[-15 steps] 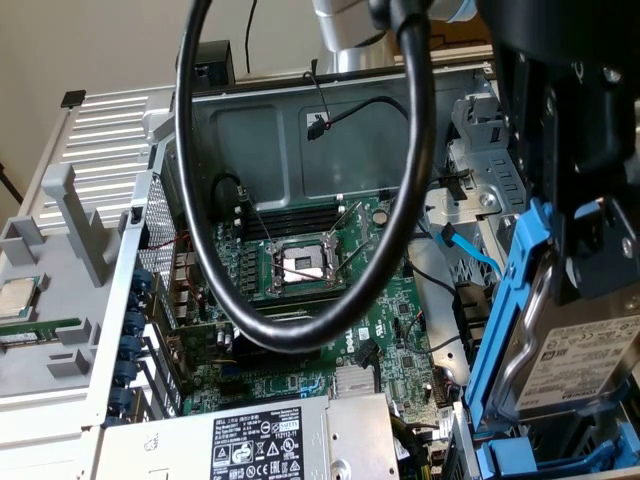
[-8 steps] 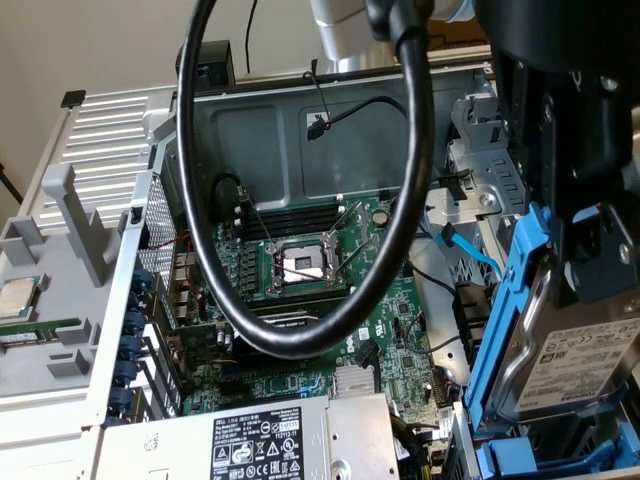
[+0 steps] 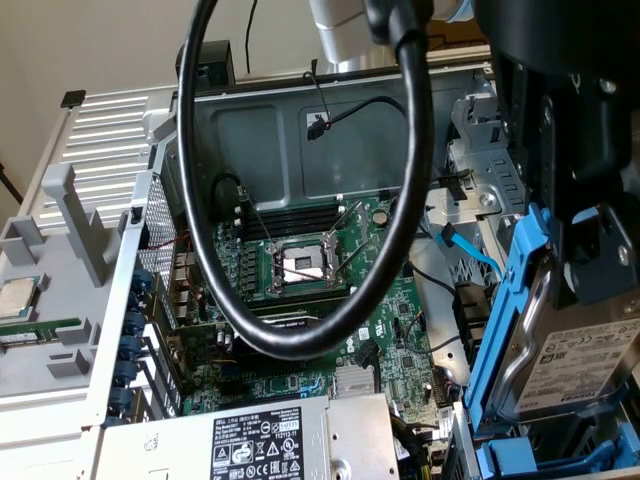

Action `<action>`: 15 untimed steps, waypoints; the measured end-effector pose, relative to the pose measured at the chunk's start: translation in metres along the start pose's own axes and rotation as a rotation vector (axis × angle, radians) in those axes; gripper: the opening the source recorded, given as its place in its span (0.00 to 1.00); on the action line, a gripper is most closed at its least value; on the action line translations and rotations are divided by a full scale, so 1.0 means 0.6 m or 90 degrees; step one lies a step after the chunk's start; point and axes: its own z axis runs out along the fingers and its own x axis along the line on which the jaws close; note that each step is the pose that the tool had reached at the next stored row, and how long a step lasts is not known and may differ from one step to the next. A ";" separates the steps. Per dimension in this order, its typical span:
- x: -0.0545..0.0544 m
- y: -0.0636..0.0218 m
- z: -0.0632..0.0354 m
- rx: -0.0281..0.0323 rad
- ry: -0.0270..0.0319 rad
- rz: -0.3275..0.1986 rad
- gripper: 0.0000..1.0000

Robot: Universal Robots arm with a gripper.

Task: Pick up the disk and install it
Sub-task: 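Insert the disk into the insertion slot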

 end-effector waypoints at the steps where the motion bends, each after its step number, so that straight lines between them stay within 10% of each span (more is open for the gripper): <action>1: 0.000 0.000 0.000 0.0000 0.0000 0.000 0.36; 15: 0.000 0.006 0.001 0.0000 0.0000 0.000 0.36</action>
